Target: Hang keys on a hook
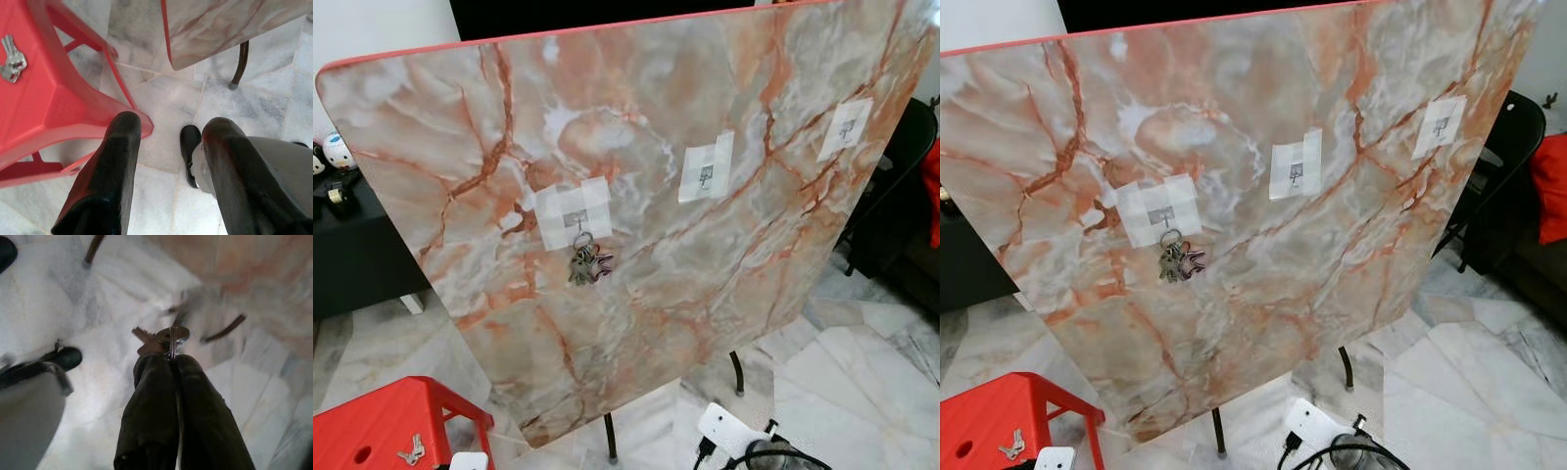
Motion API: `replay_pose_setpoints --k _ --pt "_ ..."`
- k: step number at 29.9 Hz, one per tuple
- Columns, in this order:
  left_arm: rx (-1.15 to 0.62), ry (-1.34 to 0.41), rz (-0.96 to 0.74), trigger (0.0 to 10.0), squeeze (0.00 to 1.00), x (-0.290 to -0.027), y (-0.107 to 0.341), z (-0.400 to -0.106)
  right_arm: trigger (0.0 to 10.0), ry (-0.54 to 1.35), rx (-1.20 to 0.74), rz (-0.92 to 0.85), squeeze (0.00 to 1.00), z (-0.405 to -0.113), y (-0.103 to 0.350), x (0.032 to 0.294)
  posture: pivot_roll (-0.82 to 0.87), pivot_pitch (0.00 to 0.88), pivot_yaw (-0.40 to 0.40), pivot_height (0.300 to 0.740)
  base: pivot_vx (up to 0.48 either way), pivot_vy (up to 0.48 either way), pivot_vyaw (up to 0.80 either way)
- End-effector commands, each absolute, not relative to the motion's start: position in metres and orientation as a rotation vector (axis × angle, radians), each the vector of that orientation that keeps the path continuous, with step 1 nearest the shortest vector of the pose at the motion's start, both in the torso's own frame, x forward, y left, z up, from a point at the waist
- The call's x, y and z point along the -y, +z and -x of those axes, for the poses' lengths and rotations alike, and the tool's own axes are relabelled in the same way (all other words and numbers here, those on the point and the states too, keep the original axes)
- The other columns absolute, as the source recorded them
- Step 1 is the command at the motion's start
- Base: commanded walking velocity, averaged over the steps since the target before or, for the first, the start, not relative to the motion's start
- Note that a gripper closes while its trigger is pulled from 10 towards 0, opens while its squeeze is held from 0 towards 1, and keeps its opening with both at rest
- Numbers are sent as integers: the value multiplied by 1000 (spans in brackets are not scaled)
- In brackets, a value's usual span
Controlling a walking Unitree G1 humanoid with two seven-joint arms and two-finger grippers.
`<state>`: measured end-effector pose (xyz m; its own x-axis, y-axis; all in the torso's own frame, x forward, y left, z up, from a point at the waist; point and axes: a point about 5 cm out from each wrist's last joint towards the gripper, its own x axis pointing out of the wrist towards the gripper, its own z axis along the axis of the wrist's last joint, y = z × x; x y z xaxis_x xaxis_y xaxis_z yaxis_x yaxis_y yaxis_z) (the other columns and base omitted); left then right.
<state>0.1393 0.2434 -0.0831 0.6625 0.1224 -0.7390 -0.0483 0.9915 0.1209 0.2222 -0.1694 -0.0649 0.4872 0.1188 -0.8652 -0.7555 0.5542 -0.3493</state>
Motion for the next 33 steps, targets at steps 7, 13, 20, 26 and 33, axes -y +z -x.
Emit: replay_pose_setpoints --k 7,13,20,26,33 --pt "-721 -95 -286 10000 0 -250 -65 -166 10000 778 -634 805 0 -290 -6 157 40 0 -30 728 0 0 0" --pt "-433 -292 -345 10000 0 -241 -27 -207 10000 967 -485 808 0 -313 34 144 44 0 -32 728 0 0 0" --pt "-149 -506 -350 10000 0 -223 49 -237 10000 1181 -377 829 0 -319 72 130 48 0 -40 728 0 0 0" --pt "-129 -705 -336 10000 0 -196 77 -238 10000 1316 -283 825 0 -313 96 110 55 0 -48 728 0 0 0" --pt "-195 -832 -188 10000 0 -179 95 -230 10000 1405 -178 795 0 -307 119 88 53 0 -49 728 0 0 0"
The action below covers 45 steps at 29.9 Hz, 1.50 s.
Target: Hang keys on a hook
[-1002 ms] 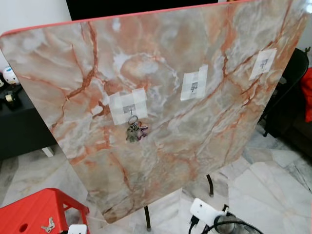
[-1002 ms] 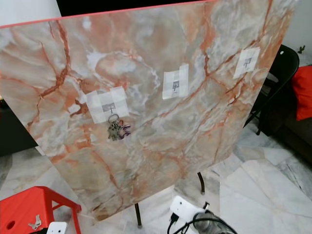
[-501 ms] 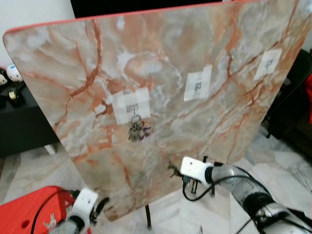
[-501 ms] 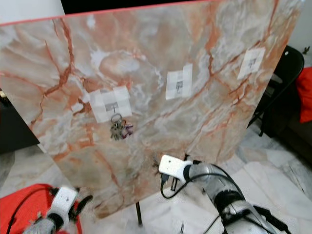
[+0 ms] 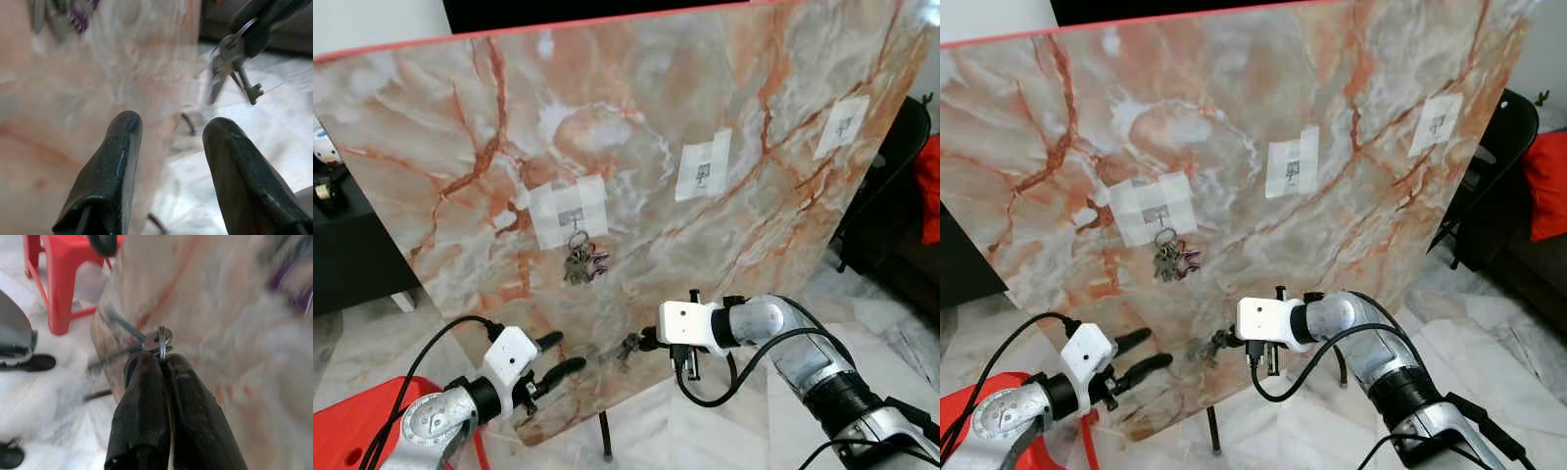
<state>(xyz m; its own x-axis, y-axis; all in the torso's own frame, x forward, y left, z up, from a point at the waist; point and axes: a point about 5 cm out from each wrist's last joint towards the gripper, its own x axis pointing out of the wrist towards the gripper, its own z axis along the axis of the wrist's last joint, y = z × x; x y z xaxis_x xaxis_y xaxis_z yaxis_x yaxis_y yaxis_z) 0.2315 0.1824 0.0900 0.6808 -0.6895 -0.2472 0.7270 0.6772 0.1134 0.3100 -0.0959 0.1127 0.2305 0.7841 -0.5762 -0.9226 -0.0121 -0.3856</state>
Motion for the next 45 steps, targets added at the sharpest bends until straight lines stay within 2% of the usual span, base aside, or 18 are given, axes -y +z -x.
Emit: replay_pose_setpoints --k 1,15,24,45 --pt "-202 -843 -168 10000 0 -178 98 -230 10000 1421 -171 799 0 -304 121 86 54 0 -51 728 0 0 0" --pt "-337 -913 -127 10000 0 -175 99 -222 10000 1450 -117 859 0 -304 133 61 57 0 -52 728 0 0 0" --pt "-379 -917 -106 10000 0 -177 97 -220 10000 1410 -66 817 0 -306 142 47 60 0 -50 728 0 0 0" --pt "-374 -895 -64 10000 0 -177 98 -222 10000 1401 -16 793 0 -307 153 37 59 0 -55 728 0 0 0"
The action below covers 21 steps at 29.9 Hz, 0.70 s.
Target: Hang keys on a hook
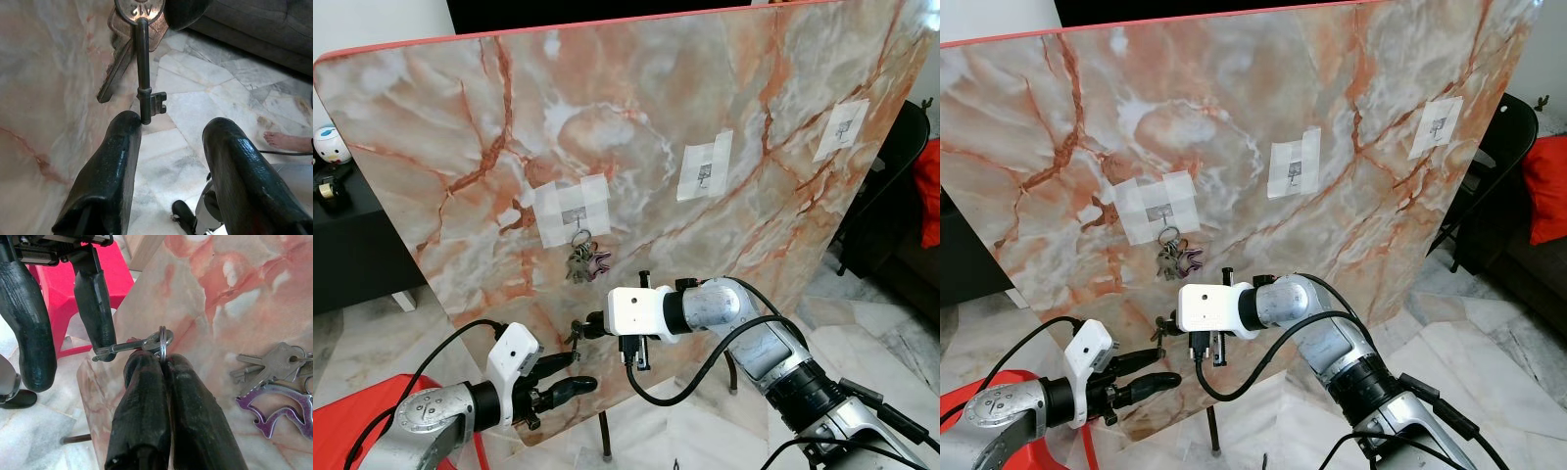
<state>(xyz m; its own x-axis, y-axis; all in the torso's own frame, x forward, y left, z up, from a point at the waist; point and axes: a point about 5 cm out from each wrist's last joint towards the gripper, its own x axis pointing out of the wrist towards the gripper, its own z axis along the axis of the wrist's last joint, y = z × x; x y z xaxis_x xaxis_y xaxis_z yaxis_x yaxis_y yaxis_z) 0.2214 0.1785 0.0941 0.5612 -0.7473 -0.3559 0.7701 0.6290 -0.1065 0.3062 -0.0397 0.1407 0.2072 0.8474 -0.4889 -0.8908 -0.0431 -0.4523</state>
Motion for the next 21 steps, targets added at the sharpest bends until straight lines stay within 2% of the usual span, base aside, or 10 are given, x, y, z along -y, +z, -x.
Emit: replay_pose_setpoints --k 1,21 --pt "-374 -895 -64 10000 0 -177 98 -222 10000 1401 -16 793 0 -307 153 37 59 0 -55 728 0 0 0" --pt "-327 -871 -8 10000 0 -176 106 -228 10000 1460 -79 810 0 -298 142 41 61 0 -56 728 0 0 0"
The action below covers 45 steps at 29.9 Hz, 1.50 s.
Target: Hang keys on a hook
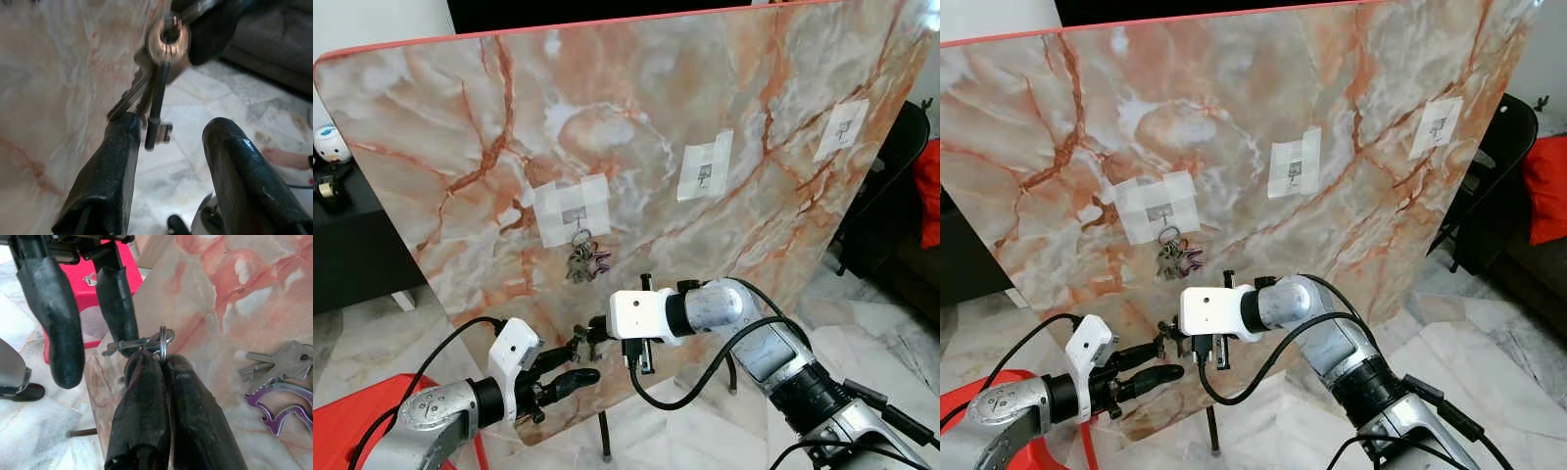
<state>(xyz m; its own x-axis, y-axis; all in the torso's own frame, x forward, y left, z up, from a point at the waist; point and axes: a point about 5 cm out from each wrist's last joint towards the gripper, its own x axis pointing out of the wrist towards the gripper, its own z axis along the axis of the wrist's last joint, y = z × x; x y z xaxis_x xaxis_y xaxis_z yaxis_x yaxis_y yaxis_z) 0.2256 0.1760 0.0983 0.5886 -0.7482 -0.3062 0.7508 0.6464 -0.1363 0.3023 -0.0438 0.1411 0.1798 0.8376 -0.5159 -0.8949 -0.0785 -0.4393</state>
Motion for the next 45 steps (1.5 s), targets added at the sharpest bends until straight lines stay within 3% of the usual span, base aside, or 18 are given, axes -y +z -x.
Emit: replay_pose_setpoints --k 1,4,5,7,8,30,31,32,33,43,44,45 --pt "-327 -872 -7 10000 0 -175 106 -228 10000 1460 -80 811 0 -298 141 41 61 0 -56 728 0 0 0" --pt "-328 -874 -6 10000 0 -175 106 -228 10000 1459 -83 813 0 -298 141 41 61 0 -55 728 0 0 0" --pt "-329 -874 -5 7725 0 -175 106 -228 10000 1458 -84 813 0 -298 141 41 60 0 -55 728 0 0 0" --pt "-328 -873 -3 902 0 -175 106 -228 10000 1456 -85 814 0 -298 141 42 60 0 -55 728 0 0 0" --pt "-328 -872 0 0 0 -175 106 -229 10000 1456 -86 814 0 -298 141 42 60 0 -55 728 0 0 0" --pt "-334 -901 36 0 0 -172 107 -225 10000 1424 -80 812 0 -302 143 42 61 0 -57 728 0 0 0" --pt "-340 -910 35 1529 0 -170 106 -224 10000 1417 -71 809 0 -303 144 42 62 0 -57 728 0 0 0" --pt "-341 -911 35 4980 0 -169 105 -224 10000 1413 -66 808 0 -304 145 42 62 0 -57 728 0 0 0" --pt "-341 -909 37 10000 0 -169 105 -224 10000 1408 -60 805 0 -304 146 41 63 0 -57 728 0 0 0" --pt "-327 -889 50 10000 0 -170 105 -227 10000 1396 -31 792 0 -306 152 38 62 0 -56 728 0 0 0" --pt "-317 -882 68 10000 322 -170 106 -227 10000 1394 -29 793 0 -306 152 38 62 0 -56 728 0 0 0" --pt "-312 -880 77 10000 843 -171 107 -227 10000 1394 -28 792 0 -306 152 38 61 0 -57 728 0 0 0"
